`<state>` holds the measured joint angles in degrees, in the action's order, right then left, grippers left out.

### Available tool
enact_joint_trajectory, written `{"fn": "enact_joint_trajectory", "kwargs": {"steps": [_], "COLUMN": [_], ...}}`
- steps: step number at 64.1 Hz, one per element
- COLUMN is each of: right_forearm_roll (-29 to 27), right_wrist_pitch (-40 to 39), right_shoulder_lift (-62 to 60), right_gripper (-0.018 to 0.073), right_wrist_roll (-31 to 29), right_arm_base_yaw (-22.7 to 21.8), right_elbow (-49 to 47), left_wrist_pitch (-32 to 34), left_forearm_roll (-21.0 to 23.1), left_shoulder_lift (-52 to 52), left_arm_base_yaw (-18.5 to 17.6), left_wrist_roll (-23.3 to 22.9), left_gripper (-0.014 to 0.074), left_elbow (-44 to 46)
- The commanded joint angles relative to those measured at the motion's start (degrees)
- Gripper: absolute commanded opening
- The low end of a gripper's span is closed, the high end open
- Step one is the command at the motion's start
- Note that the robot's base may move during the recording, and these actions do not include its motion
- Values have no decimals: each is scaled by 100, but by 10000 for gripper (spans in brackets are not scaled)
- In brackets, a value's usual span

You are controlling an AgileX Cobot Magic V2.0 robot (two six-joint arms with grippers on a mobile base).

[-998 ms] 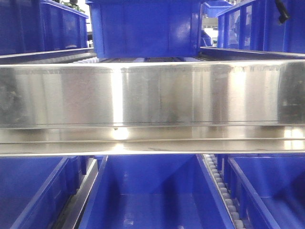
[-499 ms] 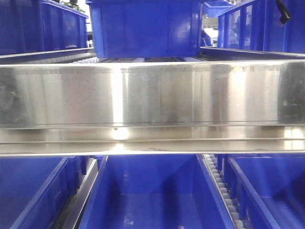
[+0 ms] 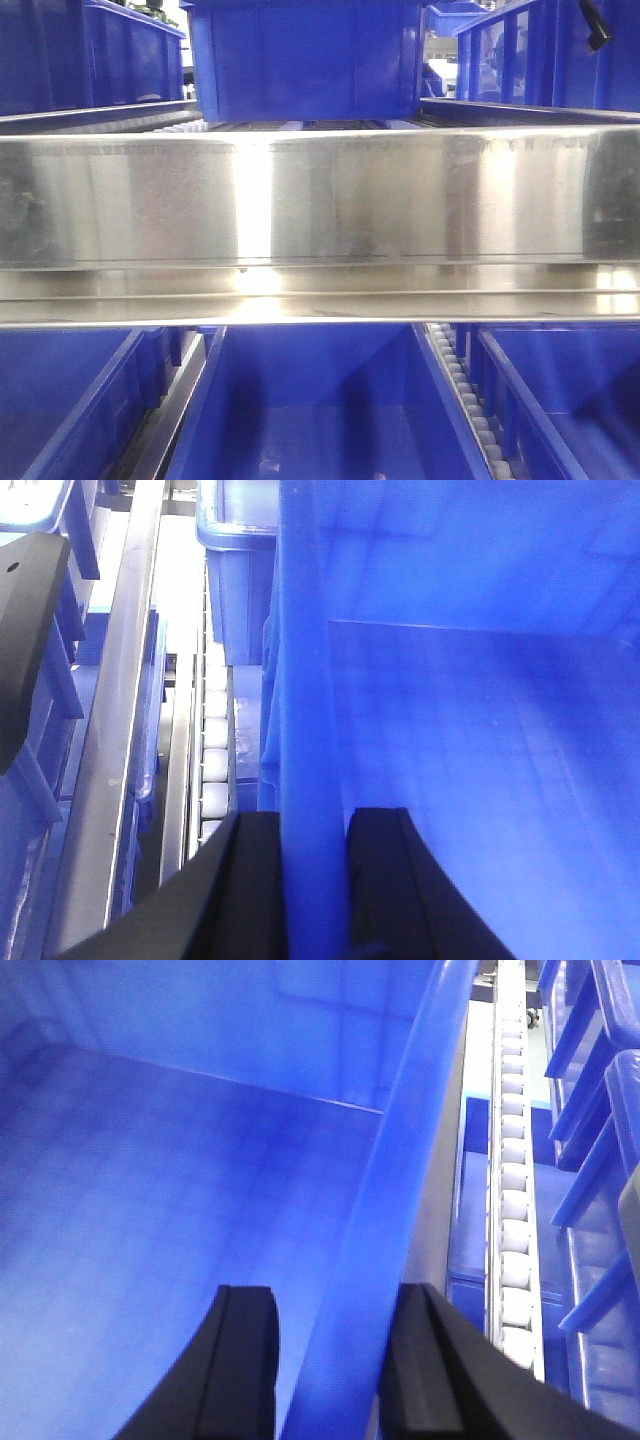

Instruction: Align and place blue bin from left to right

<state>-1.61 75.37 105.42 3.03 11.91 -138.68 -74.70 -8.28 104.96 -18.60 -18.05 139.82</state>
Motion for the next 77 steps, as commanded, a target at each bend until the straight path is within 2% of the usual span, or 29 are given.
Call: {"fn": "enact_joint_trajectory", "kwargs": {"steps": [1, 77], "right_forearm_roll": [-157, -157], "right_wrist_pitch": [-540, -540], "right_shoulder_lift": [-156, -60], "right_gripper": [-69, -69], "right_wrist_roll": [59, 59], "right_arm_base_yaw": [29, 29], "right_elbow": [-125, -125], "left_wrist_pitch": [474, 474], "left_forearm_roll": [259, 259], "left_shoulder_lift": [-114, -114], "left_arm_base_yaw": [-108, -108], "left_wrist_roll": [-16, -16], "left_gripper": [-17, -17], "left_elbow": [84, 84]}}
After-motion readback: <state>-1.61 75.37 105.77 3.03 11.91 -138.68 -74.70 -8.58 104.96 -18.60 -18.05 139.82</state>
